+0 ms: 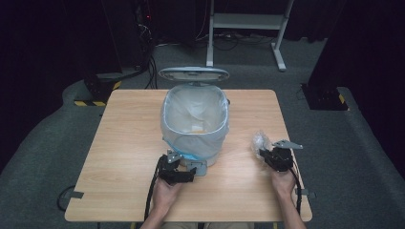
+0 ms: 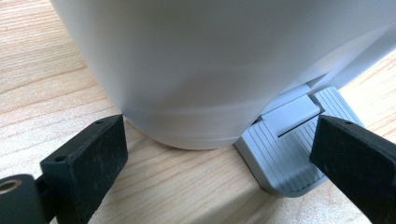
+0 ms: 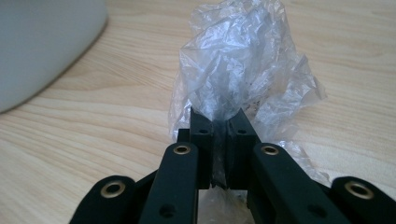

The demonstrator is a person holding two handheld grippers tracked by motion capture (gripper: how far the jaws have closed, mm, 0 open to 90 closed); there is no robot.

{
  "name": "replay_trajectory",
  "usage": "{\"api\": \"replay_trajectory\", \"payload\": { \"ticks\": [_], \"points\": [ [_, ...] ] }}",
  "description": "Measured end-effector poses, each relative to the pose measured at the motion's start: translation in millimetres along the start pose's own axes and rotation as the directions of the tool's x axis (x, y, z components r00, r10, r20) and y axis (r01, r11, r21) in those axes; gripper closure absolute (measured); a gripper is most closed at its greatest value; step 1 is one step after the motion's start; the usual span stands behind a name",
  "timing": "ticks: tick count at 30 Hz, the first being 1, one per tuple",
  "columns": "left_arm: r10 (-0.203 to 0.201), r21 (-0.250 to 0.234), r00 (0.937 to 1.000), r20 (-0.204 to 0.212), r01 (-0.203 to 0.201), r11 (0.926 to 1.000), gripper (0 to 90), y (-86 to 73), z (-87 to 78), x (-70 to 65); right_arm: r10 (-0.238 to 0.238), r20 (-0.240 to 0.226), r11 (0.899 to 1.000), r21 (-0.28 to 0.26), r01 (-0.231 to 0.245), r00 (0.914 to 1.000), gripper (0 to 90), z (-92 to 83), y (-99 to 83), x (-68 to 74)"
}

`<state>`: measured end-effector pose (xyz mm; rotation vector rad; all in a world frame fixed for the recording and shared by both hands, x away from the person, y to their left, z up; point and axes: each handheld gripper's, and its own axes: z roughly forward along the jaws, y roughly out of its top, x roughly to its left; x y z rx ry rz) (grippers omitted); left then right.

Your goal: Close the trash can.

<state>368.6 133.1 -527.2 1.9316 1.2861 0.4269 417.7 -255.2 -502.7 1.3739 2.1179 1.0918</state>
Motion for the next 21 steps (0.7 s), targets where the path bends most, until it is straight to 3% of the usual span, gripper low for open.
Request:
{"api": "replay_trajectory", "payload": {
  "ticks": [4,21],
  "points": [
    [0.000,0.000,1.0000,0.000,0.000,1.0000,4.3,0.0,0.0,0.0,0.011,-0.032,0.999,-0.030,-0.012,0.9994,84.7,-7.2,2.9,3.5],
    [0.003,0.006,1.0000,0.003,-0.003,1.0000,4.3,0.0,-0.3,0.4,-0.029,-0.090,0.997,-0.072,0.022,0.9955,86.1,-24.2,13.0,24.9]
  ]
}}
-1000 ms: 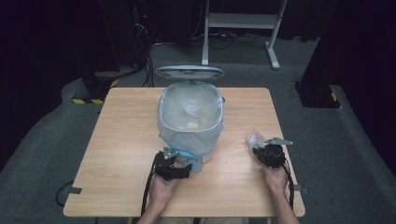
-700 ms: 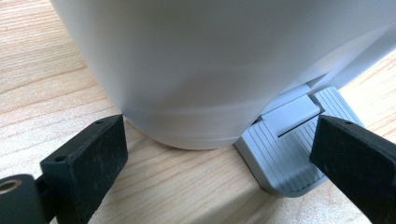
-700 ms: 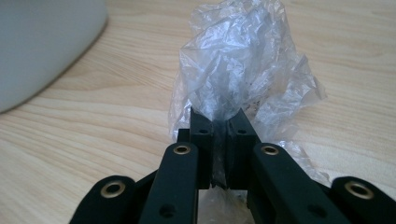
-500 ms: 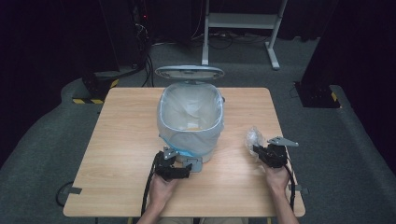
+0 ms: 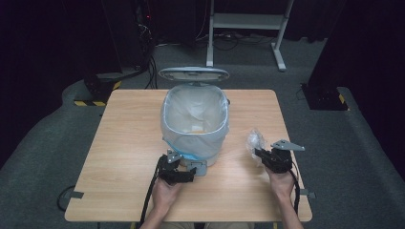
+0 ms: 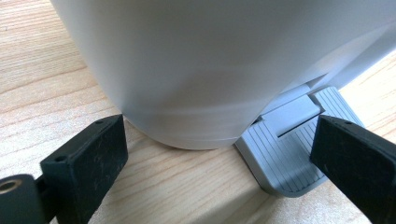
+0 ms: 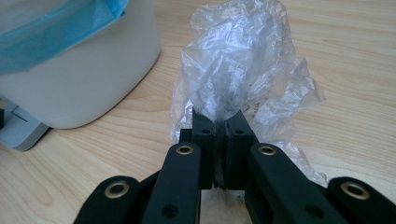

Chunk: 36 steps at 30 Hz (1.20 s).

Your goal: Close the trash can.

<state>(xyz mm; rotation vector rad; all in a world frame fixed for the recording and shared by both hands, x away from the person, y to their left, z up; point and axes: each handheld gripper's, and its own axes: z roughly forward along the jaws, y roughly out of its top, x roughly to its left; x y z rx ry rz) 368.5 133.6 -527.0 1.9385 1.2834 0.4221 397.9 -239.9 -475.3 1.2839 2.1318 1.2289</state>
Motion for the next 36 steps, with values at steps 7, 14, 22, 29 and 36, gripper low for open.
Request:
{"api": "replay_trajectory", "payload": {
  "ticks": [7,14,22,29,36],
  "points": [
    [0.000,0.001,1.0000,-0.001,0.000,1.0000,4.3,0.1,0.0,0.1,0.016,-0.024,1.000,-0.017,-0.017,0.9996,86.3,-5.3,0.9,1.5],
    [0.000,0.000,1.0000,0.000,0.000,1.0000,4.3,0.0,0.0,0.0,0.001,-0.038,1.000,-0.009,-0.002,0.9993,86.6,-7.6,2.2,6.6],
    [0.000,0.001,1.0000,0.000,0.000,1.0000,4.3,0.0,0.0,0.1,-0.007,-0.057,1.000,-0.016,0.006,0.9984,86.8,-14.0,8.7,11.4],
    [-0.010,-0.007,0.9999,0.000,0.010,0.9999,4.3,-0.2,0.4,-0.7,-0.024,-0.081,0.999,-0.025,0.022,0.9965,86.9,-17.8,15.5,18.5],
    [-0.005,-0.006,1.0000,-0.003,0.005,1.0000,4.3,-0.1,0.3,-0.4,-0.046,-0.112,0.998,-0.053,0.040,0.9927,86.9,-24.1,24.2,25.8]
  ]
}}
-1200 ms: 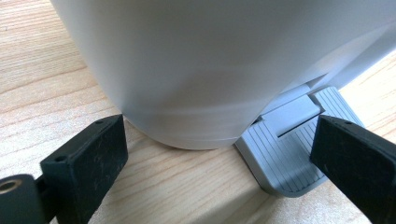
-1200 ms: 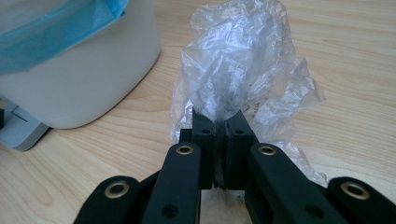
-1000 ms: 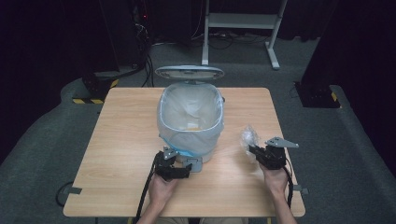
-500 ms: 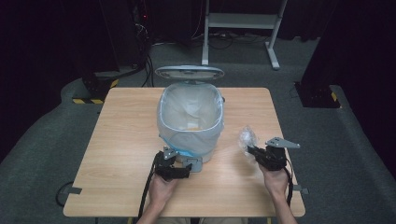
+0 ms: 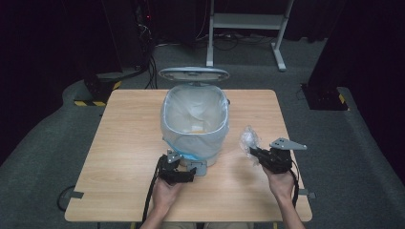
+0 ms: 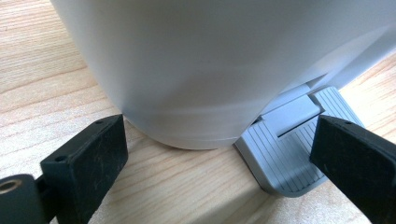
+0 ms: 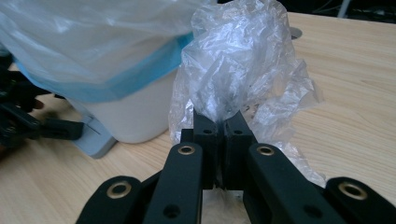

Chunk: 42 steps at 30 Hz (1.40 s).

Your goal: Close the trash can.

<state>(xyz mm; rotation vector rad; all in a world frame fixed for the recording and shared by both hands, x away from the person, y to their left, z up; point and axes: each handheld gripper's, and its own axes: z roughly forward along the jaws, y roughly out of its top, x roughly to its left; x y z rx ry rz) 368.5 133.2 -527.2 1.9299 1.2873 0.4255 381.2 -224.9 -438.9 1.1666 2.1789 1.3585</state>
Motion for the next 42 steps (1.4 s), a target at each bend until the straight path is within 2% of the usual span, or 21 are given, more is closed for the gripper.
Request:
{"api": "replay_trajectory", "payload": {
  "ticks": [4,8,22,31,42],
  "points": [
    [0.000,0.000,1.0000,0.000,0.000,1.0000,4.3,0.0,0.0,0.0,-0.023,-0.021,1.000,-0.012,0.023,0.9995,86.9,-4.3,8.7,5.1],
    [0.000,0.000,1.0000,0.000,0.000,1.0000,4.3,0.0,0.0,0.0,-0.020,-0.046,0.999,-0.032,0.018,0.9987,86.9,-8.1,16.8,7.8],
    [0.000,0.000,1.0000,0.000,0.000,1.0000,4.3,0.0,0.0,0.1,-0.055,-0.073,0.997,-0.061,0.050,0.9958,86.9,-18.3,39.4,18.2],
    [-0.001,0.000,1.0000,0.000,0.001,1.0000,4.3,0.0,0.0,0.0,-0.055,-0.103,0.995,-0.085,0.046,0.9932,86.8,-23.1,47.8,20.4],
    [0.000,0.000,1.0000,0.000,0.000,1.0000,4.4,0.0,-0.1,0.1,-0.100,-0.093,0.991,-0.099,0.091,0.9906,86.8,-29.7,64.2,26.5]
  ]
}}
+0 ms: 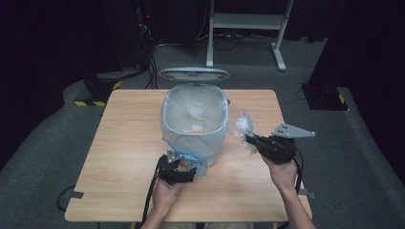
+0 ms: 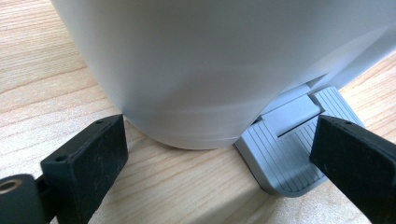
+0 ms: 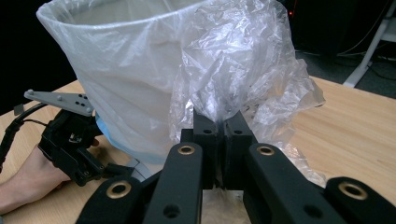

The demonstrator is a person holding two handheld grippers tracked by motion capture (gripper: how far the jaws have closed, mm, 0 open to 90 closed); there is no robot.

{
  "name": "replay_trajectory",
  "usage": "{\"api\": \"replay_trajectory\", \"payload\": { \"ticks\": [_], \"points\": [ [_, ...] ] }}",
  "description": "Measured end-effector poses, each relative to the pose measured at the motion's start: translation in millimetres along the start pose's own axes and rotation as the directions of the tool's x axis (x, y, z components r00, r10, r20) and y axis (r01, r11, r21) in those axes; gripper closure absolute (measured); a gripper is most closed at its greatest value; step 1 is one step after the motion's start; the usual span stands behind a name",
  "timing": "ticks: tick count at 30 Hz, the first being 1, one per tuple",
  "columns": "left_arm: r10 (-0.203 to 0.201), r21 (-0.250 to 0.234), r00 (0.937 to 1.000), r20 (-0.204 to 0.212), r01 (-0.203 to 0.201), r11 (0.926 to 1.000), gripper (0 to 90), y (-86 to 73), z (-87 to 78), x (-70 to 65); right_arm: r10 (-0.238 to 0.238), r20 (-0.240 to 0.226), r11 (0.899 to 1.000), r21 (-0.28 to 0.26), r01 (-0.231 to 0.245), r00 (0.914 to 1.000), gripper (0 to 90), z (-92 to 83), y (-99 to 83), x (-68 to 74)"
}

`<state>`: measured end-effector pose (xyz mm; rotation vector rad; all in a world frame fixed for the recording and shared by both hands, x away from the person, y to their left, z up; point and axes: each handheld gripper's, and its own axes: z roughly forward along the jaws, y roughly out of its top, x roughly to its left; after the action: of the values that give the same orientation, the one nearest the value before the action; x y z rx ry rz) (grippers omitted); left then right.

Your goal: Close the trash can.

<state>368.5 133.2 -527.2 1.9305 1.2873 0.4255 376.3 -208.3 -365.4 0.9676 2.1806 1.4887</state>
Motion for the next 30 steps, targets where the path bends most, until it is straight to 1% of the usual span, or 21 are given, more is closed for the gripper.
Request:
{"api": "replay_trajectory", "payload": {
  "ticks": [4,6,14,30],
  "points": [
    [0.000,0.000,1.0000,0.000,0.000,1.0000,4.3,0.0,0.0,0.0,-0.012,-0.004,1.000,-0.010,0.012,0.9999,86.8,-0.3,5.7,2.5],
    [0.000,0.000,1.0000,0.000,0.000,1.0000,4.3,0.0,0.0,0.0,-0.006,-0.014,1.000,-0.022,0.006,0.9999,86.8,-1.0,8.8,2.9],
    [0.000,0.000,1.0000,0.000,0.000,1.0000,4.3,0.0,0.0,0.0,-0.012,-0.019,0.999,-0.038,0.011,0.9998,86.7,-3.9,16.0,3.8],
    [0.000,0.000,1.0000,0.000,0.000,1.0000,4.3,0.0,0.0,0.0,-0.027,-0.038,0.999,-0.041,0.025,0.9989,86.7,-3.7,31.4,7.9]
  ]
}}
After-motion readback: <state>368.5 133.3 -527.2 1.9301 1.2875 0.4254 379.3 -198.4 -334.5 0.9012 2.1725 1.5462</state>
